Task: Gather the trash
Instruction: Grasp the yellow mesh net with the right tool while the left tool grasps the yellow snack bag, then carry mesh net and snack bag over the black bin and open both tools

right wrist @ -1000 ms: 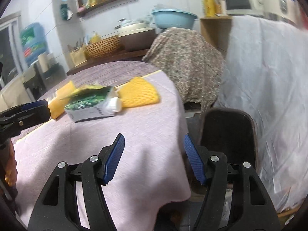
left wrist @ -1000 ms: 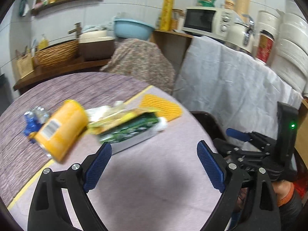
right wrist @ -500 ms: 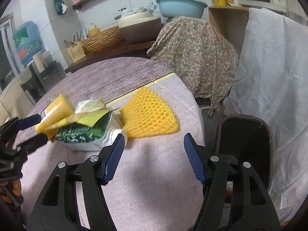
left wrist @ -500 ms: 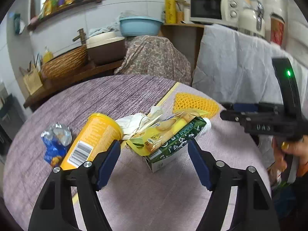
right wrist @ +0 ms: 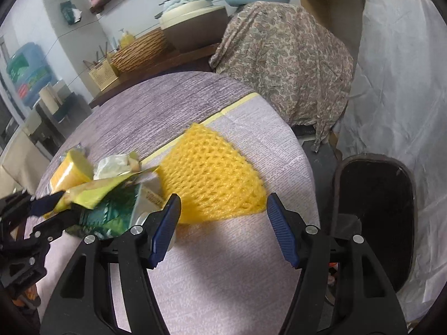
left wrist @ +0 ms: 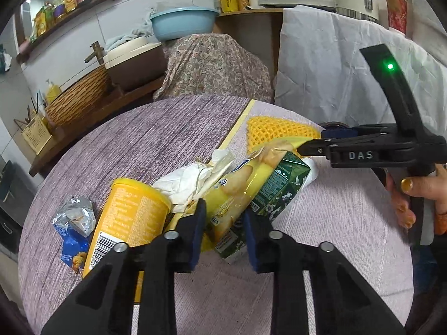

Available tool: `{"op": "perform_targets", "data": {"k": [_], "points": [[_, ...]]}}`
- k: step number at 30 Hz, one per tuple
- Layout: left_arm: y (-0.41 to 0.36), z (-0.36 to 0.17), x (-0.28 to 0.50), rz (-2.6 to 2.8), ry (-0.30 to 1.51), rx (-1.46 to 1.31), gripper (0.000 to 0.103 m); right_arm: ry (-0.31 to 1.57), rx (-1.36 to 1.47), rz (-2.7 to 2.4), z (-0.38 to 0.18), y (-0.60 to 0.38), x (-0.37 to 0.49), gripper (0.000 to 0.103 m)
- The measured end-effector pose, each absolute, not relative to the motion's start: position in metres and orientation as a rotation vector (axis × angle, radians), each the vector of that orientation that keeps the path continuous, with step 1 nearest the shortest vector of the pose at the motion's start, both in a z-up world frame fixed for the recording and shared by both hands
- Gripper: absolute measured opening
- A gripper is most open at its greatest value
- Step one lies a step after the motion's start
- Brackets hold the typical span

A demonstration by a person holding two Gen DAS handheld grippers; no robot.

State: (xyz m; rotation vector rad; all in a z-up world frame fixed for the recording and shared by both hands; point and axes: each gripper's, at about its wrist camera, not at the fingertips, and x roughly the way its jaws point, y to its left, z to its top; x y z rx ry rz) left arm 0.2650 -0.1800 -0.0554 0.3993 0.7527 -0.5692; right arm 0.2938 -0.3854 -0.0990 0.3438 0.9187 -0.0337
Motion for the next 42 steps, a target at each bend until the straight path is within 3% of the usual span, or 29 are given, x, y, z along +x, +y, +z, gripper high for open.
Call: {"op": "perform_targets", "data": {"k": [2, 4, 10, 31, 42], "points": [[-0.178, -0.054, 0.264, -0.565, 0.745, 0.393, 0.017, 0.92, 0.371, -0.04, -0.102, -0.389, 0.298, 0.058], [-0.176, -0.052, 0.265, -0.561, 0.738, 0.384, 0.012, 0.92, 0.371, -0.054, -0.104, -0.389, 0.301, 0.04], [-0.163, -0.043, 0.261, -0.545, 0.719, 0.309, 0.005, 0.886, 0.358, -0.046, -0.101, -0.386, 0.294, 0.018], [-0.112, -0.001, 0.206, -0.577, 0.602, -0.001, 0.004, 0.628, 0.263, -0.209, -0.045, -0.401, 0.167, 0.017], [-0.179, 0.008, 0.179, -0.727, 0.584, 0.007, 0.004, 0.599, 0.293, -0.278, -0.045, -0.43, 0.111, 0.017]]}}
